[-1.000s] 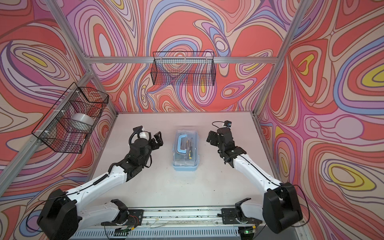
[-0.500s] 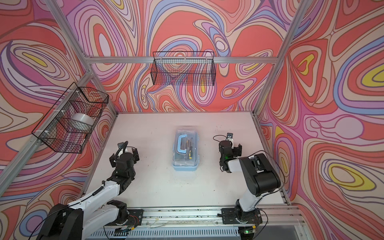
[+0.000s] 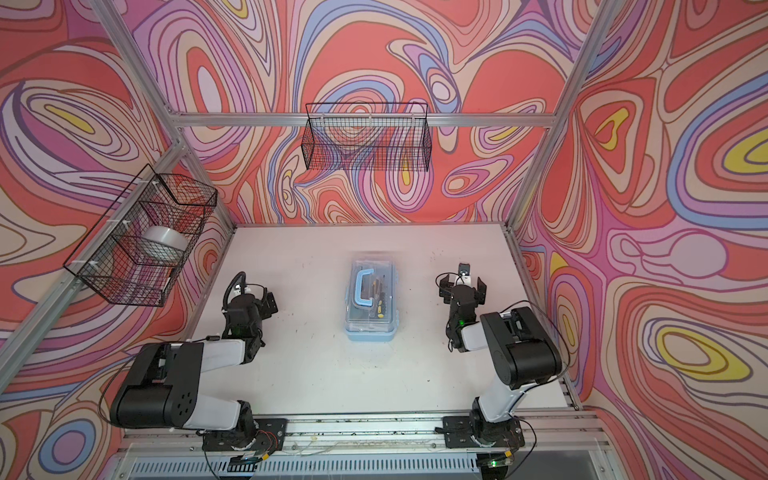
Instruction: Pack the tool kit
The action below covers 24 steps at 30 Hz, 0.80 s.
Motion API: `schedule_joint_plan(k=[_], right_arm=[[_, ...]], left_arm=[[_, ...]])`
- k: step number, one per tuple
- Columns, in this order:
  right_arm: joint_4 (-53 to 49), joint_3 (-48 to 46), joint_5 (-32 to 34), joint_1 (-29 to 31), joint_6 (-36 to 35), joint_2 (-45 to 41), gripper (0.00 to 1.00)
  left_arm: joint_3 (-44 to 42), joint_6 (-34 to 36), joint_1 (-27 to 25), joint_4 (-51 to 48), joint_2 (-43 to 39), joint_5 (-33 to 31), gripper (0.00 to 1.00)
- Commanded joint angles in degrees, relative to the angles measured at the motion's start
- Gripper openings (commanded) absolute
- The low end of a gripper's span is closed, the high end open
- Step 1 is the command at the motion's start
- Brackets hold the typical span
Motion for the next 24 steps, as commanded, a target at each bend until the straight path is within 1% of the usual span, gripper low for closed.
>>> schedule_joint_plan(k=[1, 2, 3, 4, 5, 6, 8, 10, 11, 12, 13, 15, 17, 19, 21, 22, 24], right_arm=[[3.39, -1.96, -5.36, -1.58, 1.23, -0.98, 0.98], [5.31, -3.41, -6.73, -2.61, 2.54, -0.03, 0.98], [12.66, -4.26, -6.05, -3.11, 1.93, 3.48, 0.98], [12.01, -3.99, -5.35, -2.24, 1.20, 2.78, 0.98], [3.98, -1.83, -7.96, -2.66, 2.09, 1.30, 0.98], [2.61, -0.39, -9.04, -3.45, 2.42, 2.17, 0.98], [-0.69, 0.79, -10.91, -4.65, 3.46, 1.61, 0.98], [0.50, 0.59, -10.42, -4.76, 3.29, 1.78, 0.98], [0.81, 0.18, -9.94, -4.79, 3.23, 1.64, 0.98], [1.25, 0.48, -9.85, -4.75, 3.27, 2.06, 0.98], [-0.08, 0.67, -10.15, -4.74, 3.60, 1.77, 0.98], [0.86, 0.50, -9.69, -4.74, 3.38, 1.97, 0.98], [1.36, 0.34, -9.46, -4.76, 3.27, 1.94, 0.98], [0.21, 0.80, -10.00, -4.74, 3.40, 2.02, 0.98], [-0.20, 1.00, -10.15, -4.81, 3.53, 2.10, 0.98], [-0.88, 1.43, -10.40, -4.84, 3.65, 2.19, 0.98], [-4.01, 2.88, -14.05, -6.43, 4.49, 2.26, 0.98]], left_arm=[[-3.14, 3.43, -0.21, 16.08, 5.16, 6.72, 1.00], [-3.76, 4.29, -0.68, 17.10, 5.75, 7.24, 1.00], [-2.72, 3.89, -1.38, 10.31, 2.89, 6.61, 1.00], [-2.21, 4.12, -1.74, 9.53, 2.53, 5.94, 1.00], [-2.43, 5.48, -2.16, 14.47, 5.11, 5.68, 1.00], [-2.14, 6.94, -3.26, 14.42, 5.83, 4.83, 1.00], [0.66, 6.76, -4.27, 5.85, 3.80, 4.13, 1.00], [0.41, 7.22, -3.95, 9.53, 5.74, 3.39, 1.00], [1.25, 5.98, -3.69, 7.19, 4.95, 2.13, 1.00], [1.79, 4.91, -2.87, 4.47, 4.34, 3.05, 1.00], [1.54, 4.74, -2.62, 4.76, 4.42, 3.55, 1.00], [0.97, 5.22, -2.60, 7.46, 5.13, 3.48, 1.00], [1.46, 4.89, -2.60, 5.59, 4.64, 3.57, 1.00], [1.00, 5.08, -2.60, 7.05, 5.07, 3.52, 1.00], [1.25, 4.84, -2.60, 6.09, 4.82, 3.51, 1.00], [1.24, 5.00, -2.56, 6.66, 4.99, 3.56, 1.00], [1.29, 4.92, -2.60, 6.25, 4.87, 3.52, 1.00]])
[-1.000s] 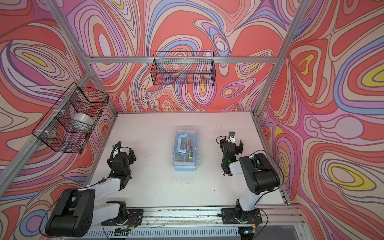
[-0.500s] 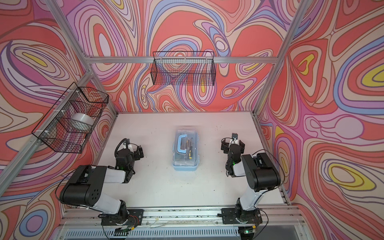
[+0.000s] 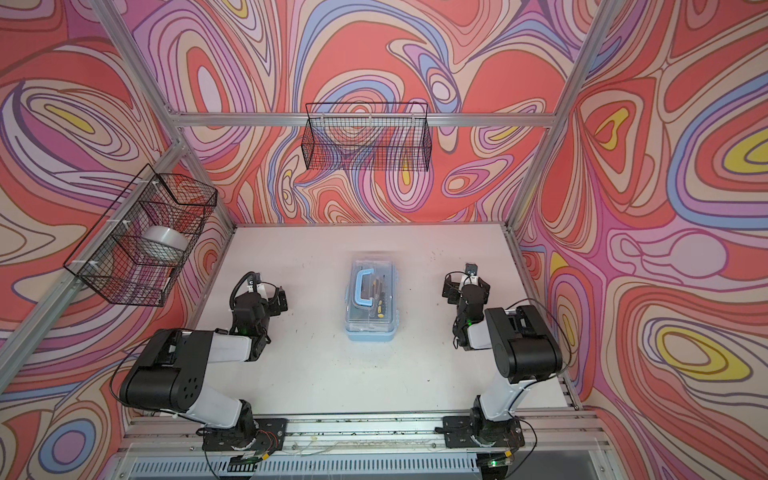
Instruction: Pack the tool kit
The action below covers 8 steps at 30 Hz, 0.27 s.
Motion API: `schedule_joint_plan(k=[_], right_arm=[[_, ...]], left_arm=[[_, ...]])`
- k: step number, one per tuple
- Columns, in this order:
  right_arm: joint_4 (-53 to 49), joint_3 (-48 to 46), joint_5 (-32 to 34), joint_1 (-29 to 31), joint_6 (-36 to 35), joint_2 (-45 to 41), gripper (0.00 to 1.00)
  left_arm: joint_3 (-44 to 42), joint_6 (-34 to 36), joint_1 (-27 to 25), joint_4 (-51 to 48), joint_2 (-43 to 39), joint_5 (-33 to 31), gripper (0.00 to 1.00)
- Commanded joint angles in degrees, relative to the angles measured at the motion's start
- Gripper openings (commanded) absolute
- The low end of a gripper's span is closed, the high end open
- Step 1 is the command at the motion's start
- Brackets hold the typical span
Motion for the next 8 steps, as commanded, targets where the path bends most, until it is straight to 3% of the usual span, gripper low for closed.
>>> schedule_joint_plan(k=[1, 8], right_arm=[[-3.86, 2.40, -3.61, -1.68, 1.41, 0.87, 0.98], [-1.81, 1.06, -3.53, -1.73, 1.12, 0.21, 0.98]], left_arm=[[0.51, 0.14, 0.26, 0.27, 0.28, -0.35, 1.00], [0.46, 0.13, 0.26, 0.42, 0.20, -0.35, 1.00]])
